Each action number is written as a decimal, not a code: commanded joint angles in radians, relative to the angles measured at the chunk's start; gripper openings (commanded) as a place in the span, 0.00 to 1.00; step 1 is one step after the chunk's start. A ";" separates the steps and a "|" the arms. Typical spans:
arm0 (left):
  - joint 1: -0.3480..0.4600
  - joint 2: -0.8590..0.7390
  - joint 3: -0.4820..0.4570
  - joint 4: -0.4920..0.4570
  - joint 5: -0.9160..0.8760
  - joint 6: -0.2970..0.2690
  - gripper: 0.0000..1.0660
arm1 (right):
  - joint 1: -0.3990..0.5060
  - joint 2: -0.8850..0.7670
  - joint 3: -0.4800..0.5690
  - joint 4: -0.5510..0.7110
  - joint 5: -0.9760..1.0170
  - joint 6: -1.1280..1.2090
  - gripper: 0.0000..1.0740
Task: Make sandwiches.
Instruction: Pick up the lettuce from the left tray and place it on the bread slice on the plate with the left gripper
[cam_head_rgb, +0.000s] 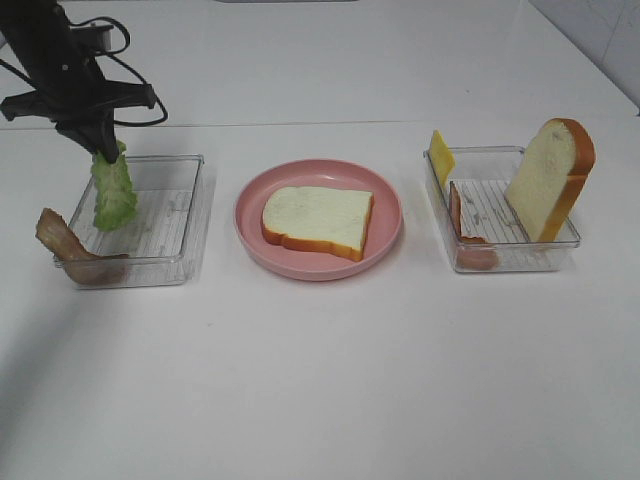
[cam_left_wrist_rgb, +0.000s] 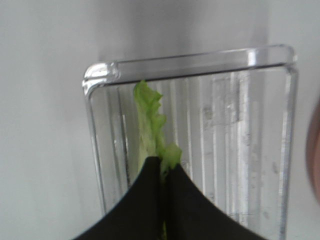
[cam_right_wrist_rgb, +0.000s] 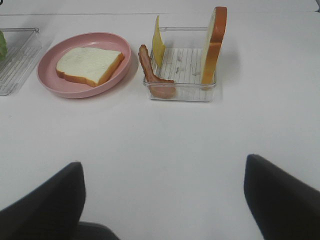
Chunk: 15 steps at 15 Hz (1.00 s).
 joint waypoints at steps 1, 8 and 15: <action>-0.002 -0.013 -0.068 -0.076 0.065 0.016 0.00 | 0.000 -0.011 0.005 0.002 -0.009 -0.009 0.75; -0.104 -0.002 -0.158 -0.545 -0.055 0.161 0.00 | 0.000 -0.011 0.005 0.002 -0.009 -0.009 0.75; -0.314 0.069 -0.158 -0.584 -0.138 0.167 0.00 | 0.000 -0.011 0.005 0.002 -0.009 -0.009 0.75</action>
